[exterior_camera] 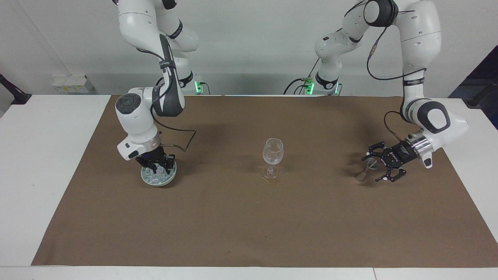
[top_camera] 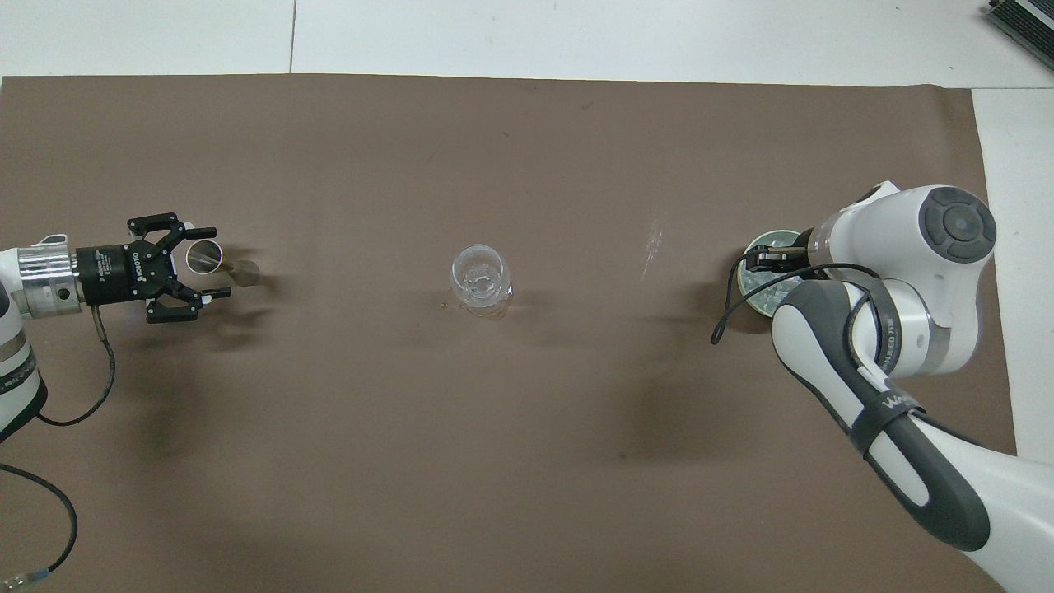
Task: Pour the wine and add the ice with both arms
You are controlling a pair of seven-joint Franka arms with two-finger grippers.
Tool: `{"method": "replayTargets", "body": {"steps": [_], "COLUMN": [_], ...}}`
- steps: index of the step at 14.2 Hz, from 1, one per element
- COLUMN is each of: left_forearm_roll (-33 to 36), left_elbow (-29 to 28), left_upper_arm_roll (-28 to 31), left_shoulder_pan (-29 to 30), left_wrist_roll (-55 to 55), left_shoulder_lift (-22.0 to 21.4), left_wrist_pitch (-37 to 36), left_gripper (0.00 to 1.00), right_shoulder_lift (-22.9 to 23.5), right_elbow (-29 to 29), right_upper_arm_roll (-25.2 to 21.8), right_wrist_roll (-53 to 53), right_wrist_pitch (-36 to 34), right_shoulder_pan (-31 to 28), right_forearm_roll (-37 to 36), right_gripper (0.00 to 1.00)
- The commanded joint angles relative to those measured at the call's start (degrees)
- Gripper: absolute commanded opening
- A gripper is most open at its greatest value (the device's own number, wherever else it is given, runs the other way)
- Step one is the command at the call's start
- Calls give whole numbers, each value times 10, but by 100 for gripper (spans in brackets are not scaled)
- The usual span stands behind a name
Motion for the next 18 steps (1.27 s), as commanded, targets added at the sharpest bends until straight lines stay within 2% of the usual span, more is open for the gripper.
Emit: {"method": "replayTargets", "body": {"steps": [1, 2, 6, 10, 13, 15, 18], "left_forearm_roll": [48, 72, 197, 322, 370, 406, 446], "left_elbow": [-11, -2, 56, 83, 83, 82, 85], "left_upper_arm_roll": [1, 1, 0, -6, -6, -6, -6], "left_shoulder_pan": [-4, -4, -6, -44, -62, -79, -102], "left_wrist_roll": [-14, -14, -4, 50, 138, 214, 300], "left_shoulder_lift": [-54, -62, -66, -85, -105, -123, -135], "left_wrist_pitch": [8, 8, 1, 0, 0, -1, 0], "left_gripper": [100, 100, 100, 100, 100, 100, 100], "right_shoulder_lift": [-2, -5, -40, -106, -155, -191, -217], "right_elbow": [-2, 1, 9, 12, 17, 32, 81], "right_upper_arm_roll": [2, 2, 1, -1, 0, -3, -6], "right_wrist_roll": [-1, 0, 3, 4, 3, 1, -2], "right_wrist_pitch": [-6, -13, -44, -104, -135, -186, -273], "right_shoulder_pan": [-5, -9, -10, -13, -11, -13, -14], "right_forearm_roll": [4, 4, 4, 4, 4, 4, 5], "right_gripper": [12, 0, 0, 0, 0, 0, 0]}}
